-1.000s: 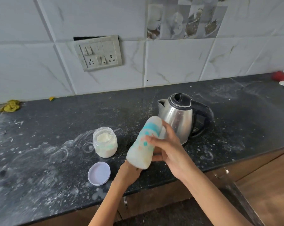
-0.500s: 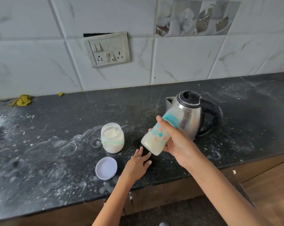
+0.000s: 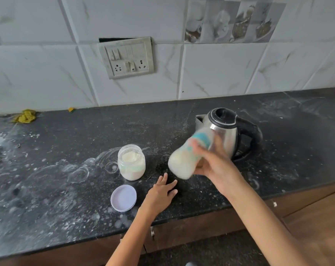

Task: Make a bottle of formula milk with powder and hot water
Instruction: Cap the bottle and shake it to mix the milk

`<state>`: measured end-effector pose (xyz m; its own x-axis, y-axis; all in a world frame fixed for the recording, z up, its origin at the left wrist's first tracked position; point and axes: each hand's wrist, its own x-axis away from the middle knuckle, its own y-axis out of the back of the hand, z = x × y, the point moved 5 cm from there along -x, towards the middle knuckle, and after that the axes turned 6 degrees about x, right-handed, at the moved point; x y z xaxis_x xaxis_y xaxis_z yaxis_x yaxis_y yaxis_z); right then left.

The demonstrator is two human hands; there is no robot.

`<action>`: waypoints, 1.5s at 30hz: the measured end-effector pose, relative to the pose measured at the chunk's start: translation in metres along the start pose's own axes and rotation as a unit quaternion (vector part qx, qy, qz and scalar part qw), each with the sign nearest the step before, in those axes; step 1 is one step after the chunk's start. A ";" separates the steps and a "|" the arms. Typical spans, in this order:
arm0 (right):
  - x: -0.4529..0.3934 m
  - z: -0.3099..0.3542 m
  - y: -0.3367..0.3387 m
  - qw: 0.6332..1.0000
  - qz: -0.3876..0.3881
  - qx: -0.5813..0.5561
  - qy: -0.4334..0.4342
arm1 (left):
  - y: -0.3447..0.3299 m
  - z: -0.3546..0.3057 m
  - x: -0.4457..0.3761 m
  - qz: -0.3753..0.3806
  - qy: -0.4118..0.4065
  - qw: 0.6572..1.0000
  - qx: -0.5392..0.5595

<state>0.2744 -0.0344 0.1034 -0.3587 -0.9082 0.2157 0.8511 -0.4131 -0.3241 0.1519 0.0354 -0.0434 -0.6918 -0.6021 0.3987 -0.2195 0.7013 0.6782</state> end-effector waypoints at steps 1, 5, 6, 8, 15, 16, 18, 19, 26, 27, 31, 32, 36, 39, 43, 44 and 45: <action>0.003 -0.003 -0.005 0.995 0.057 0.087 0.011 | 0.001 0.000 0.001 0.000 0.010 1.000 0.018; 0.001 0.002 -0.003 0.997 0.024 -0.004 0.077 | 0.001 0.002 -0.001 -0.006 -0.005 1.000 0.005; -0.001 0.004 0.001 0.994 -0.018 -0.044 0.099 | -0.001 0.005 -0.005 -0.005 -0.008 1.000 -0.003; -0.002 -0.002 0.002 0.995 -0.030 -0.010 0.092 | 0.000 0.003 -0.001 -0.009 -0.009 1.000 0.010; 0.001 -0.014 -0.001 0.999 0.003 0.004 0.046 | -0.002 0.011 -0.002 -0.022 0.006 0.999 0.050; -0.001 -0.014 0.003 0.998 -0.020 -0.014 0.052 | -0.003 0.012 -0.007 -0.034 0.007 0.998 0.048; 0.001 -0.018 -0.001 0.996 0.041 0.067 0.035 | -0.004 0.007 -0.002 -0.005 -0.009 1.000 0.007; 0.007 -0.021 -0.007 0.986 0.106 0.127 0.027 | -0.005 0.013 -0.004 -0.030 -0.021 0.999 0.004; 0.001 -0.002 0.006 0.993 0.012 0.071 0.097 | -0.001 0.006 0.001 -0.043 0.021 0.994 0.101; 0.004 -0.006 0.000 0.985 0.071 0.134 0.079 | -0.002 0.007 0.001 -0.027 0.030 0.995 0.095; 0.005 -0.009 0.001 0.992 0.034 0.074 0.094 | -0.001 0.008 -0.001 -0.028 0.010 0.998 0.058; 0.001 -0.011 0.007 0.995 -0.015 0.008 0.101 | 0.000 0.007 -0.003 -0.030 0.004 0.998 0.052; 0.003 -0.022 -0.001 0.991 0.047 0.122 0.039 | -0.003 0.008 -0.002 -0.038 0.016 0.998 0.056; 0.002 -0.018 0.007 0.995 0.028 0.076 0.050 | -0.003 0.010 -0.004 -0.043 -0.004 0.998 0.044; -0.003 -0.015 0.019 0.994 -0.072 0.015 0.076 | -0.005 0.008 -0.010 -0.019 -0.012 1.000 0.006; -0.002 -0.018 0.014 0.993 -0.027 0.095 0.059 | -0.005 0.007 -0.009 -0.021 -0.011 1.000 0.005; 0.001 -0.023 0.008 0.986 0.027 0.163 0.036 | -0.005 0.006 -0.007 -0.020 -0.010 1.000 0.000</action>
<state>0.2717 -0.0403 0.0796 -0.3250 -0.9358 0.1364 0.9438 -0.3302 -0.0168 0.1539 0.0390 -0.0531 -0.6961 -0.6214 0.3595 -0.2473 0.6777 0.6925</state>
